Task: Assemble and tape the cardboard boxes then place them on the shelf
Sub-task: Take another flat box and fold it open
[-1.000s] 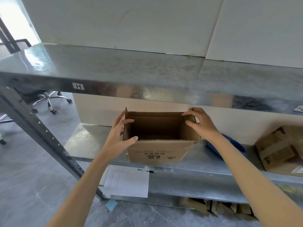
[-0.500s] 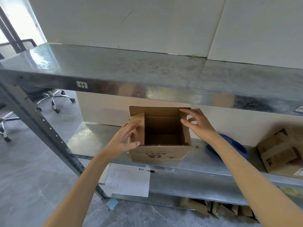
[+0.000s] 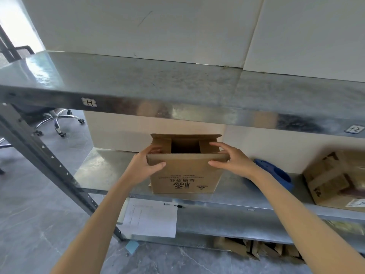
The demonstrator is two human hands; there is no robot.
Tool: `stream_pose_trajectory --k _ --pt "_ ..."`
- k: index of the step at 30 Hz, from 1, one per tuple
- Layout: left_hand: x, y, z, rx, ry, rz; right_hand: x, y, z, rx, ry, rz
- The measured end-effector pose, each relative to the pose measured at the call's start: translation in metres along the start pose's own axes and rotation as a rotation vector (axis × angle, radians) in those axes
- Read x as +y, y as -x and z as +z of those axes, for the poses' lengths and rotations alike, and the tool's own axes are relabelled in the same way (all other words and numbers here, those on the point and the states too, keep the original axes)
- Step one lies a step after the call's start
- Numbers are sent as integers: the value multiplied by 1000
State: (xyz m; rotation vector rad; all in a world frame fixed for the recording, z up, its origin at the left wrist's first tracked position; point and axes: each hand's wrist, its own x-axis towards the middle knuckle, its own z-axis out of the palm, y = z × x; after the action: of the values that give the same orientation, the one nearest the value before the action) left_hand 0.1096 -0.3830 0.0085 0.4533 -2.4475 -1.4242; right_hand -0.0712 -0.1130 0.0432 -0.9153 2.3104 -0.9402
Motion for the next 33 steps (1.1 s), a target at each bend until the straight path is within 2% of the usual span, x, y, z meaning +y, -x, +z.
stream_pose_trajectory --k 7,12,16,20,24,30,33 --pt "-16 -8 8 255 -48 26 15 -15 11 230 1 -82" --pt "-23 -9 13 119 46 -27 20 -17 13 305 71 -119" --pt "-20 -10 19 105 47 22 22 -15 9 245 155 -141" --pt "-17 -12 31 104 69 62 26 -8 1 275 198 -67" --pt "-10 -18 52 75 13 69 38 4 -4 220 186 8" --pt "3 -28 79 14 -106 67 56 18 -17 278 199 45" --pt "8 -30 88 59 -114 77 60 18 -17 286 223 54"
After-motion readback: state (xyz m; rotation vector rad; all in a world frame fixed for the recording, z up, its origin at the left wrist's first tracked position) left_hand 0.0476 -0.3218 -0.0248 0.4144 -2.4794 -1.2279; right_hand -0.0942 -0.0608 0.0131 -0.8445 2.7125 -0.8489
